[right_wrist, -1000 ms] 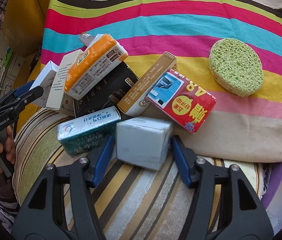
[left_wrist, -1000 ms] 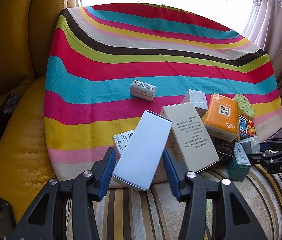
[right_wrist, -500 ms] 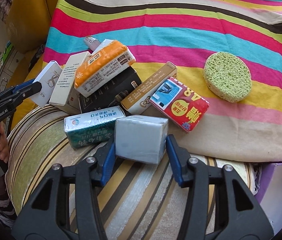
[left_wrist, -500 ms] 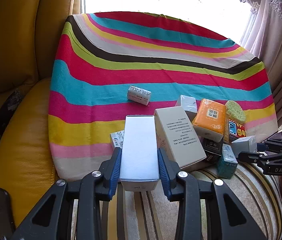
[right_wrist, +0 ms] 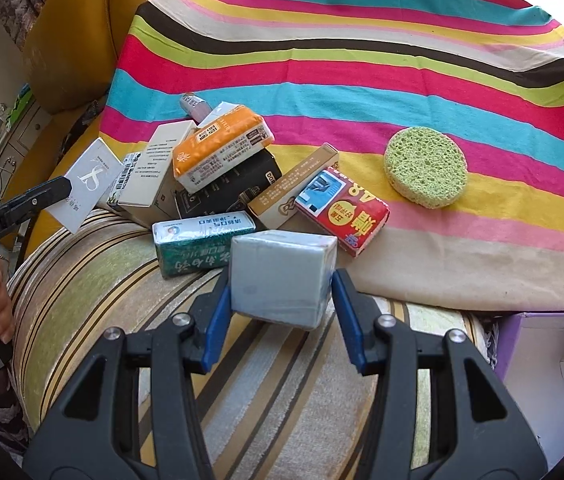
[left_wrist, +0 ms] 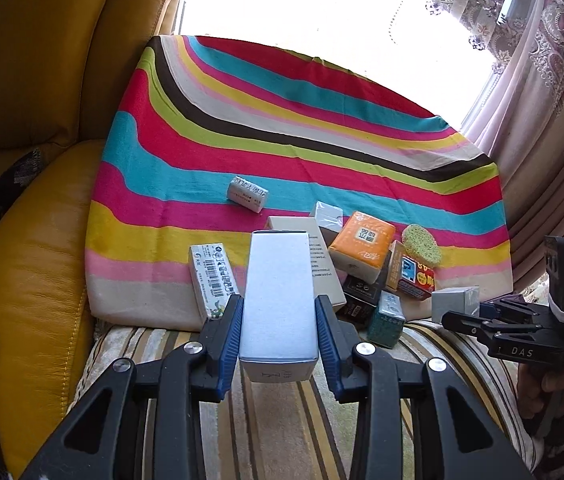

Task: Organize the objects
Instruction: 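Carry the tall box and cube into the purple-rimmed box and release both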

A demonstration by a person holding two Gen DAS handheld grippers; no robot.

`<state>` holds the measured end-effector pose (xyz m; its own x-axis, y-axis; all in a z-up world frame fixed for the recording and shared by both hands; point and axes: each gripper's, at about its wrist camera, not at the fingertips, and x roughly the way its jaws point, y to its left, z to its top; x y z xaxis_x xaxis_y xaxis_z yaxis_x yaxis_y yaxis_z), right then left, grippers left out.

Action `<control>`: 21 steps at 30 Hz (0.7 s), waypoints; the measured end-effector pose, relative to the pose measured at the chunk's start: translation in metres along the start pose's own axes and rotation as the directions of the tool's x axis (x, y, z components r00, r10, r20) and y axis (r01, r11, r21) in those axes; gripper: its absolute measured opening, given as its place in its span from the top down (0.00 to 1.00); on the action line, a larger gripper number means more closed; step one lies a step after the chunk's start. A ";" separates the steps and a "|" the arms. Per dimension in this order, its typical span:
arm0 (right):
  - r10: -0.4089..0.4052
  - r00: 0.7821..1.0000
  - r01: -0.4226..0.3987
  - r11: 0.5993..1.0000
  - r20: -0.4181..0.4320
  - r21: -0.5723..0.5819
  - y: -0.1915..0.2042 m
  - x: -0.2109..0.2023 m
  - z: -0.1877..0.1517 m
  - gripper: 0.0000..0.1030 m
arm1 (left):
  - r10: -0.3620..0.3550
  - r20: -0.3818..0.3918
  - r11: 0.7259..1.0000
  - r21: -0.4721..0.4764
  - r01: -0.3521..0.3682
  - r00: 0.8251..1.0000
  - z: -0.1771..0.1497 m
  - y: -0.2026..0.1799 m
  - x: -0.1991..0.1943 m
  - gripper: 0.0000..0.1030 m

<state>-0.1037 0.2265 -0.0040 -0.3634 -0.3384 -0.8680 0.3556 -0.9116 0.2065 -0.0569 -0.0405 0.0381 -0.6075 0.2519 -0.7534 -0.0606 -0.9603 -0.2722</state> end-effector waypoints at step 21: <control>-0.097 0.986 0.075 0.984 0.137 0.159 -0.072 -0.086 -0.061 0.49 | -0.252 -0.106 0.945 0.187 0.269 0.962 -0.019 -0.152 0.026 0.64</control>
<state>-0.0459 0.3352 0.0280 -0.5104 -0.2774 -0.8140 0.1859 -0.9598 0.2105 -0.0481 0.1142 0.0483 -0.4846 0.4974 -0.7195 -0.3686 -0.8621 -0.3477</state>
